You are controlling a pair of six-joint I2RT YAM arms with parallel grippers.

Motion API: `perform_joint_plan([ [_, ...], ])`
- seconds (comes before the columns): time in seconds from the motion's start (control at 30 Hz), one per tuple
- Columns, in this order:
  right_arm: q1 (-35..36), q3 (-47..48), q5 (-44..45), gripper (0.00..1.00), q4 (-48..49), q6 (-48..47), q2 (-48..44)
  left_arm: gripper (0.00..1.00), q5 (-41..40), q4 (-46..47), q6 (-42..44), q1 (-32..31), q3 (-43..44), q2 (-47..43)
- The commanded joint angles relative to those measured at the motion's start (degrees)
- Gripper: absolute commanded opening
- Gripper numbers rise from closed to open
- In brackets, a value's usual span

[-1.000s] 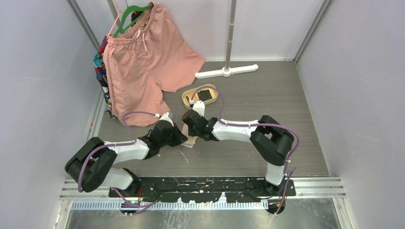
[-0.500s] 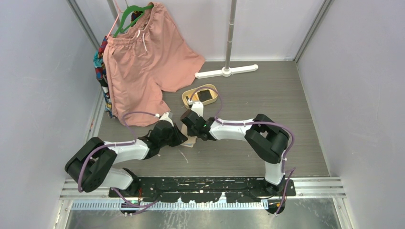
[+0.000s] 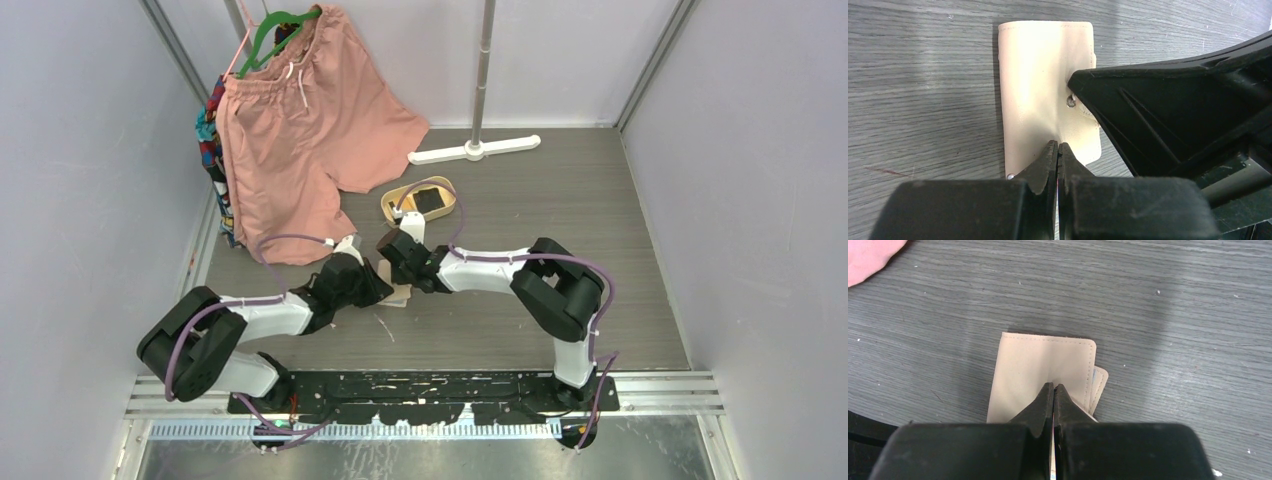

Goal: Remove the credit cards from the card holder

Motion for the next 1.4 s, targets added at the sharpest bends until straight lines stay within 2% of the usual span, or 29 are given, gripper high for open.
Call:
perform_joint_plan([
  [0.0, 0.47, -0.06, 0.04, 0.01, 2.52, -0.2, 0.65, 0.0, -1.53, -2.59, 1.49, 0.15, -2.11, 2.67],
  [0.43, 4.93, -3.39, 4.66, 0.01, 3.52, 1.38, 2.41, 0.0, -1.21, 1.37, 1.05, 0.22, -2.67, 6.94],
  [0.7, 8.42, -10.63, 8.26, 0.01, 6.94, 6.25, 3.41, 0.0, -2.35, 1.27, 1.2, 0.23, -3.13, 7.25],
  [1.03, 17.78, -19.03, 18.5, 0.01, 9.39, 16.15, 0.7, 0.0, -2.4, 3.4, 0.98, 1.45, -3.09, 9.47],
  [1.27, 21.03, -17.19, 20.99, 0.01, 7.97, 15.45, 1.71, 0.0, -2.06, 3.29, 0.68, 1.93, -2.48, 9.52],
  [1.33, 20.71, -17.94, 22.45, 0.14, 8.14, 14.6, -0.7, 0.0, -2.1, 1.83, 1.05, 2.0, -2.03, 8.56],
  [1.37, 20.18, -18.31, 22.86, 0.26, 8.18, 13.53, -2.36, 0.0, -2.18, 0.9, 1.38, 2.01, -1.78, 7.99],
])
